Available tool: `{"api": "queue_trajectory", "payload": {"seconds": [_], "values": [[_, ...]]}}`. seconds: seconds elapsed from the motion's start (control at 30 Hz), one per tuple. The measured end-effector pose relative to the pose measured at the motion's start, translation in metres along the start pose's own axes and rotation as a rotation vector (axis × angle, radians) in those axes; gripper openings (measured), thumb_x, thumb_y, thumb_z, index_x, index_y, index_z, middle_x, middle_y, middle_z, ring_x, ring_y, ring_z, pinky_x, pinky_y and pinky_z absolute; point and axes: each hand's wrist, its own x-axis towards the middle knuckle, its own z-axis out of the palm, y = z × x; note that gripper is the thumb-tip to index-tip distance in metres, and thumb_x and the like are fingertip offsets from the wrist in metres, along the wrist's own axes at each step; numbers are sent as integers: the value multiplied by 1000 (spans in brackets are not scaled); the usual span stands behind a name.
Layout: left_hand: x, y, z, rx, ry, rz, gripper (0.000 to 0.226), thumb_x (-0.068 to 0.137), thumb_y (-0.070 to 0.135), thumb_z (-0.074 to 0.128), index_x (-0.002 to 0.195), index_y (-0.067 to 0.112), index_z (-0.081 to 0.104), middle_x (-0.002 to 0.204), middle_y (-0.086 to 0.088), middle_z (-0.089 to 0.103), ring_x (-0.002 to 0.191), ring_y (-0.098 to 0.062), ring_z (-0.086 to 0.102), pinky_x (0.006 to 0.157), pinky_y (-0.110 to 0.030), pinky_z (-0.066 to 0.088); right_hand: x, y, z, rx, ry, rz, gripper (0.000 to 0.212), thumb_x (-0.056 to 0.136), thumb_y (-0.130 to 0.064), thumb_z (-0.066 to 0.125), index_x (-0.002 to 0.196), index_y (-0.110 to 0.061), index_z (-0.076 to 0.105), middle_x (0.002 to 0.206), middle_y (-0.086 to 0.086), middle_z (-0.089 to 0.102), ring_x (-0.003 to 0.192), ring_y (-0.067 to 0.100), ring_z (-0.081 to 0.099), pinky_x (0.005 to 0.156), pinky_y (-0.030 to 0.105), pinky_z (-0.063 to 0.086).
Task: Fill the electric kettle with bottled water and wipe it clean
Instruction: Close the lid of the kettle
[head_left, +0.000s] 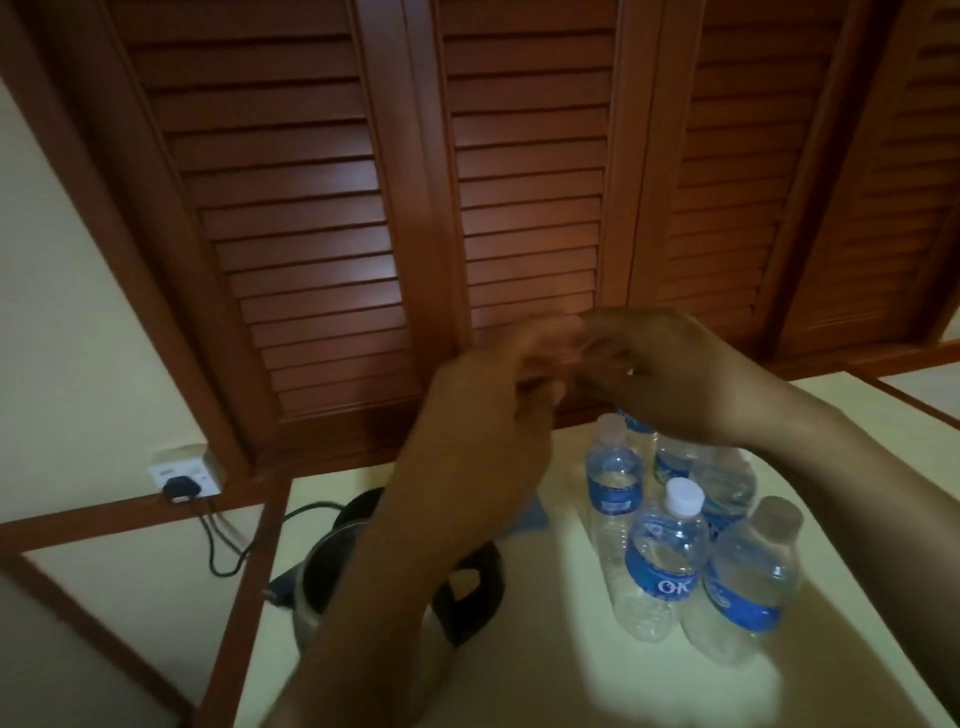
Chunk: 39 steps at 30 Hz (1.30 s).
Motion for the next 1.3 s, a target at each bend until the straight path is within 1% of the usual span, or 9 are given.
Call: {"api": "queue_trajectory", "payload": {"seconds": [0.17,0.27,0.37,0.63,0.77,0.87,1.0,1.13,1.3], "values": [[-22,-19,-72,-5,193,-109,30,94,22,65,120,37,63,107,25,69,101,13,63,80,-11,54,3,-30,41,285,-180,-5,73,76,-61,69,143,-40,47,134,-21,59,122,-10,54,101,20,48],[-48,-49,-98,-60,241,-261,39,87,24,73,124,31,63,113,13,72,104,-2,69,88,-32,59,2,-34,70,251,-275,-63,93,70,-62,78,149,-47,32,147,-26,46,131,-12,44,104,21,45],[-84,-89,-111,-62,232,-411,60,71,36,79,128,36,59,118,13,70,108,-2,67,92,-30,58,0,-33,95,244,-345,-82,106,65,-57,86,151,-51,25,149,-30,40,132,-16,38,102,15,42],[-169,-168,-94,-287,-76,-697,115,50,33,99,144,49,35,141,18,54,133,-10,51,112,-44,42,-11,-26,127,463,-295,-89,108,53,-68,86,145,-41,37,143,-25,49,135,3,47,112,40,44],[-179,-174,-78,-374,-120,-686,65,66,6,88,107,49,63,109,12,72,117,-24,63,101,-46,51,-12,-31,140,558,-212,-63,102,53,-56,92,141,-38,43,141,-20,53,134,4,49,111,42,45],[-179,-174,-78,-415,-119,-676,48,64,15,89,79,55,66,97,9,74,110,-24,66,96,-46,49,-7,-47,150,510,-199,-45,94,56,-59,88,138,-44,44,136,-28,53,129,-8,48,106,24,46],[-182,-178,-78,-437,-104,-658,51,65,10,88,100,42,69,105,-1,75,110,-22,67,95,-43,48,5,-80,163,323,-276,-110,84,62,-54,88,135,-50,47,129,-30,55,119,-15,48,93,9,45],[-182,-180,-78,-437,-118,-679,58,70,-4,83,101,43,70,99,3,76,102,-13,70,92,-39,49,14,-100,179,55,-405,-231,62,68,-51,87,121,-29,65,115,-11,65,104,3,53,90,26,50],[-183,-183,-79,-426,-116,-665,60,68,12,88,119,34,64,114,-4,71,115,-23,64,104,-58,46,19,-102,181,-76,-448,-214,79,65,-58,84,134,-31,57,123,-9,64,111,11,56,94,35,52]]}}
